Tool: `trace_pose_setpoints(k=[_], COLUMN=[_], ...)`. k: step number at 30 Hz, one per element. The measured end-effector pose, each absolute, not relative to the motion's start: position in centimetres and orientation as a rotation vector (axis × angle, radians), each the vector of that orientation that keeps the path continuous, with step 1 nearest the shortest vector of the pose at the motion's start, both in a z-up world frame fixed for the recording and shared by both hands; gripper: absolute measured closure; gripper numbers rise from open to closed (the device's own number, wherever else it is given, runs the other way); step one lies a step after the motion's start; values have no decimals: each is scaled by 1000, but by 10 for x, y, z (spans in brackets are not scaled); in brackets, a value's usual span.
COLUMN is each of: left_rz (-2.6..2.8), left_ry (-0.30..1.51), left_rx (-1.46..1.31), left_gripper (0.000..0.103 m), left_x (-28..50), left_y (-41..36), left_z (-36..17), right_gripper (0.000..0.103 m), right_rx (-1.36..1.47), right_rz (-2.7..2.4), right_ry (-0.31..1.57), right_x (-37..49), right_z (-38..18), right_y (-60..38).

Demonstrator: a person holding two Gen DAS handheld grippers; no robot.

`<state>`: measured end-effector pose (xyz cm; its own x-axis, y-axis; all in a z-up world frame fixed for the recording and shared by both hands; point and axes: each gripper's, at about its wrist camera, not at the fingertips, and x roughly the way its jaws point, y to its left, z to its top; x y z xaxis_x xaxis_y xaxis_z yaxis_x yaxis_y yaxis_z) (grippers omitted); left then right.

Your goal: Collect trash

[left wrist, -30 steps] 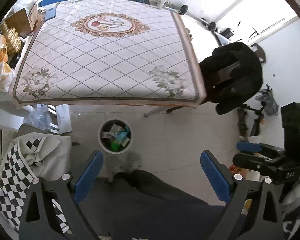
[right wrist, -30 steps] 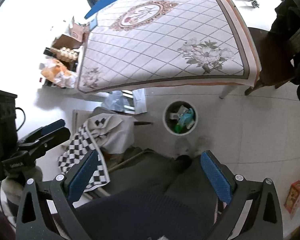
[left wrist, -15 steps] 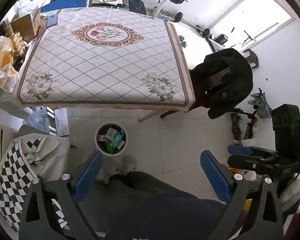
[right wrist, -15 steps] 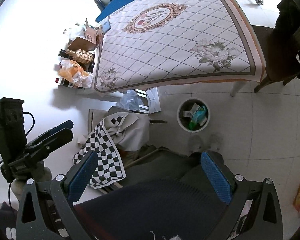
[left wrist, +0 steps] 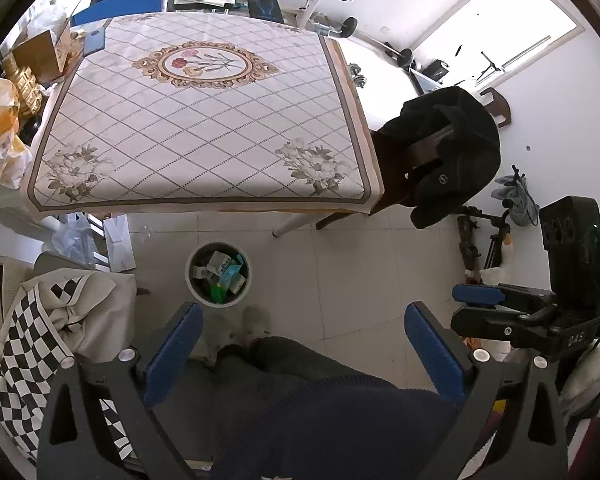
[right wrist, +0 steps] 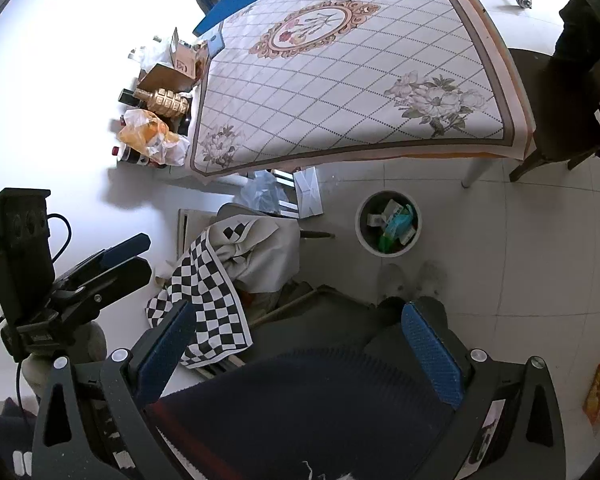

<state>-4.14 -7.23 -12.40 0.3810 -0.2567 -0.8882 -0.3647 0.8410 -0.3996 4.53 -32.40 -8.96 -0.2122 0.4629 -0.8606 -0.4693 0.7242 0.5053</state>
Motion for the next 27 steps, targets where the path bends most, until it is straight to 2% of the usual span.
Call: trace_pose_setpoints(k=[27], left_rz=[67], left_ry=[1180], left_rx=[-633], left_gripper=[0], left_x=[-35], left_y=[-80], left_z=[-117], right_gripper=[0], right_rx=[-16], right_rz=[831], right_ry=[1559], right_x=[59], right_z=[-85], right_y=[-332])
